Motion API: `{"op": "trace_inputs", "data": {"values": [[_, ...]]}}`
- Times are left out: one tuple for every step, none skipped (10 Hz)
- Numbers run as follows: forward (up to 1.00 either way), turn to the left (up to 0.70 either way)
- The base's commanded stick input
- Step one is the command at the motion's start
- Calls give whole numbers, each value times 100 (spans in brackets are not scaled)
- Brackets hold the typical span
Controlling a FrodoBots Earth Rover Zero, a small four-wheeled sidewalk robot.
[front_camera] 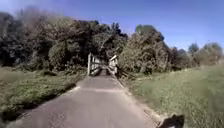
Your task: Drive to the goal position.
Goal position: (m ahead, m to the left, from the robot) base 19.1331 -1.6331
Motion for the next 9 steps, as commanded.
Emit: {"op": "trace_inputs", "data": {"values": [[50,0],[50,27],[50,9],[50,0],[50,0],[50,0],[50,0],[50,0],[50,0]]}}
